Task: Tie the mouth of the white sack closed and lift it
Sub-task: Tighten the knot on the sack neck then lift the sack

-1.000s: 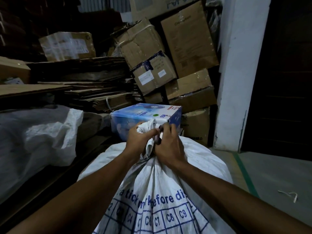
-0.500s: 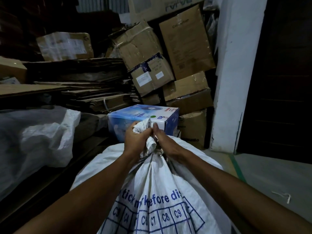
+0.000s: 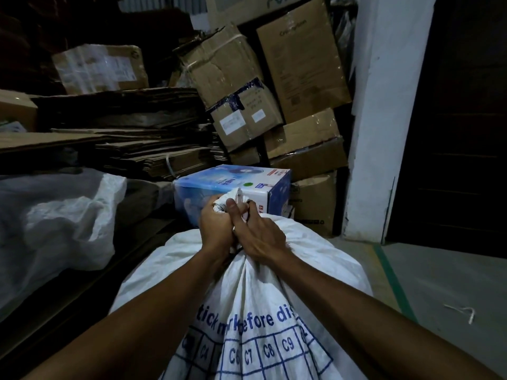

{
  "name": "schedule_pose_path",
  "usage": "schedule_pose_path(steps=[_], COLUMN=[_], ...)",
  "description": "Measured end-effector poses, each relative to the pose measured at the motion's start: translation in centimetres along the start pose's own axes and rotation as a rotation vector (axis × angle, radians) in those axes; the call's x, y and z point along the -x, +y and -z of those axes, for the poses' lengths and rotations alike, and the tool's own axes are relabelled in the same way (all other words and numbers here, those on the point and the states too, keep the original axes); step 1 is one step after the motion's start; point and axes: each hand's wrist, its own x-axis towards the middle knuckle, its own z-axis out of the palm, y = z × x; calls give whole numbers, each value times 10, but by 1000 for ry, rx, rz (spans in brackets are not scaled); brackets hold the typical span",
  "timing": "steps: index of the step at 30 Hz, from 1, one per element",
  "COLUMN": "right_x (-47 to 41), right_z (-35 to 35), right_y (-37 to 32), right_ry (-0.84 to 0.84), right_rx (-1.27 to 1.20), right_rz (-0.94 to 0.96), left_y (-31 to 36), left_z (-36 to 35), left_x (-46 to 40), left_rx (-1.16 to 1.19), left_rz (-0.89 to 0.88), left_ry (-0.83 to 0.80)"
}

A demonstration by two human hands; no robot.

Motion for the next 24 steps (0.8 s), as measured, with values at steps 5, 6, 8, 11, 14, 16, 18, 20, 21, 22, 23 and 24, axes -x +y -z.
schedule_pose_path(steps=[5, 6, 8, 11, 14, 16, 18, 20, 21, 22, 23, 24], right_x=[-15, -19, -23, -20, -20, -19, -19, -19, -18, -18, -17, -17], right_z=[15, 15, 13, 6, 3, 2, 1, 3, 4, 7, 9, 12], right_y=[19, 23, 27, 31, 35, 37, 38, 36, 34, 32, 30, 27], right_ry=[2, 2, -15, -67, -51, -9, 69, 167, 208, 250, 292, 329], right_rx=[-23, 37, 179, 309, 309, 313, 355, 334, 320, 307, 303, 306], right_rz=[-9, -38, -58, 40, 98, 113, 139, 144, 148, 162, 181, 194], left_y=[5, 5, 4, 5, 9, 12, 14, 18, 20, 24, 27, 30], left_z=[0, 0, 1, 3, 3, 3, 2, 2, 1, -1, -2, -5], left_x=[-8, -8, -9, -8, -6, -5, -6, -7, -8, -9, -11, -13], left_rx=[58, 49, 48, 40, 36, 37, 40, 37, 42, 50, 65, 75], left_rz=[-31, -27, -26, -35, -33, -36, -47, -61, -63, -61, -61, -64], left_ry=[-25, -36, -52, -48, -49, -55, -53, -52, -53, -53, -53, -52])
